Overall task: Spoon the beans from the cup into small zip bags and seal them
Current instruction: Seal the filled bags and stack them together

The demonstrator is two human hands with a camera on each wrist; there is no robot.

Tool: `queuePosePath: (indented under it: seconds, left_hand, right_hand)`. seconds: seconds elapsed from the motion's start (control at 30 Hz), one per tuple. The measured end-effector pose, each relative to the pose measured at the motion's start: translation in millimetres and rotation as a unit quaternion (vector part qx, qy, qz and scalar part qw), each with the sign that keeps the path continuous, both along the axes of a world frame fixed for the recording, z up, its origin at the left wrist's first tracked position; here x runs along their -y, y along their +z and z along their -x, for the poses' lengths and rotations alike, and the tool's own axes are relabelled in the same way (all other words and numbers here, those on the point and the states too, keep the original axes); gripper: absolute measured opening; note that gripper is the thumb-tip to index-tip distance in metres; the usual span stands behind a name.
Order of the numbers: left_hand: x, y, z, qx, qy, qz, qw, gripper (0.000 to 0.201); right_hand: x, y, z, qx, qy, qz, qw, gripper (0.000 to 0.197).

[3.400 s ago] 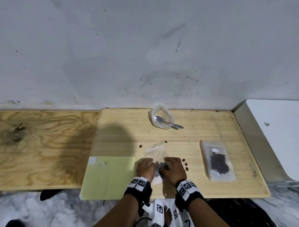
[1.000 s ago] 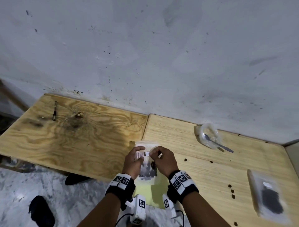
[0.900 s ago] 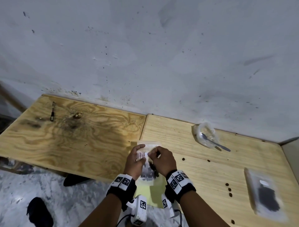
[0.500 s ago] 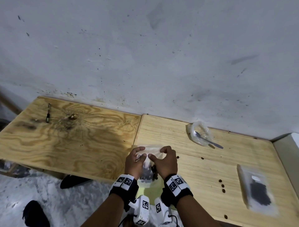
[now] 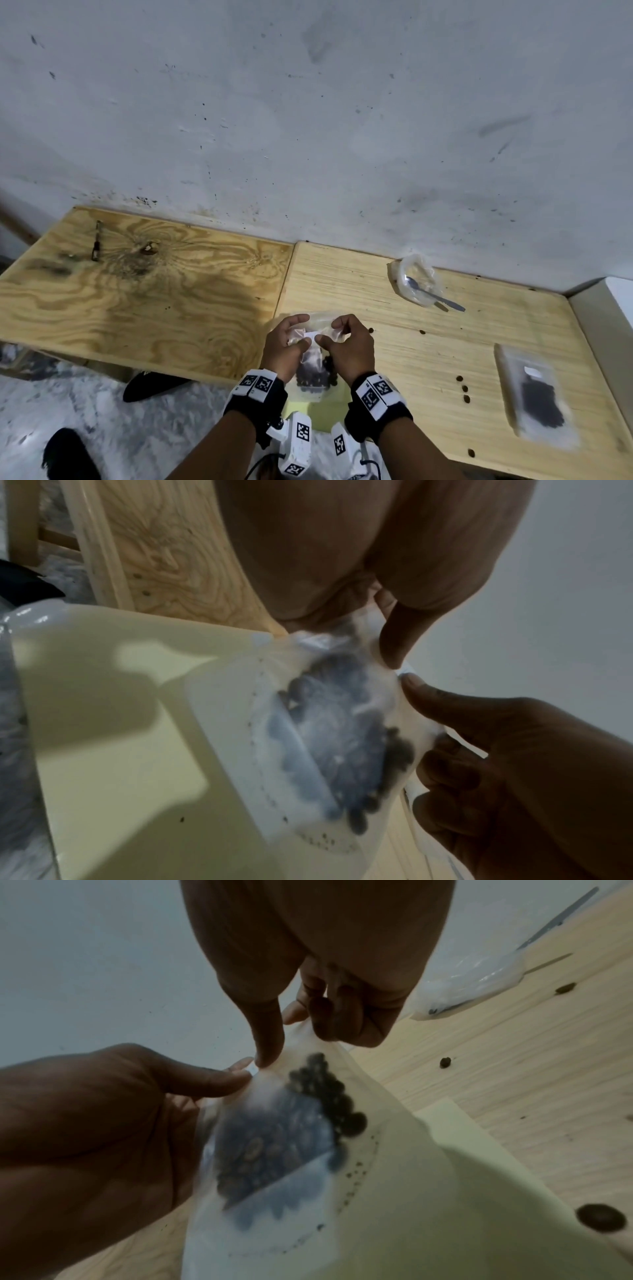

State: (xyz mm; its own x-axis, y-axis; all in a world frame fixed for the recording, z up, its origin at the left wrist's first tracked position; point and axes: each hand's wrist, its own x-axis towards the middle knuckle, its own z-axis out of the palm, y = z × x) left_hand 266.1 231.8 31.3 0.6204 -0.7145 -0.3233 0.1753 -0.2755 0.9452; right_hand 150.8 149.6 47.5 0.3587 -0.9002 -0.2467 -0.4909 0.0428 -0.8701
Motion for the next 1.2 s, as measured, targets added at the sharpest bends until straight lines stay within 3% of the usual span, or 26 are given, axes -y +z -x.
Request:
queuePosePath:
  seconds: [0.23, 0.43, 0.63, 0.77, 0.97, 1.2]
  left_hand:
    - [0, 3, -2, -0.064, 0.002, -0.012, 0.998, 0.059]
    - [11, 11, -8, -0.143, 0.023, 0.006, 0.989, 0.058]
    - [34, 17, 8, -0.215, -0.011, 0.013, 0.976, 0.063]
    - [59, 22, 45, -0.218, -0.054, 0.019, 0.974, 0.055]
    - [98, 13, 123, -0.145, -0.137, -0.043, 0.979, 0.036]
    - [164, 7, 236, -0.188, -0.243, -0.115, 0.945, 0.037]
  right_hand:
    - [0, 1, 1, 0.011, -0.003, -0.006, 1.000, 0.029]
    - [6, -1, 23, 0.043, -0.013, -0.021, 0.999, 0.021]
    - [9, 11, 60, 0.045, 0.013, -0.079, 0.996, 0.020]
    - [20, 19, 100, 0.043, -0.073, -0.056, 0.995, 0.023]
    - [49, 10, 179, 0.001, -0.211, -0.039, 0.977, 0.016]
    - [94, -10, 288, -0.112, -0.266, -0.052, 0.956, 0.013]
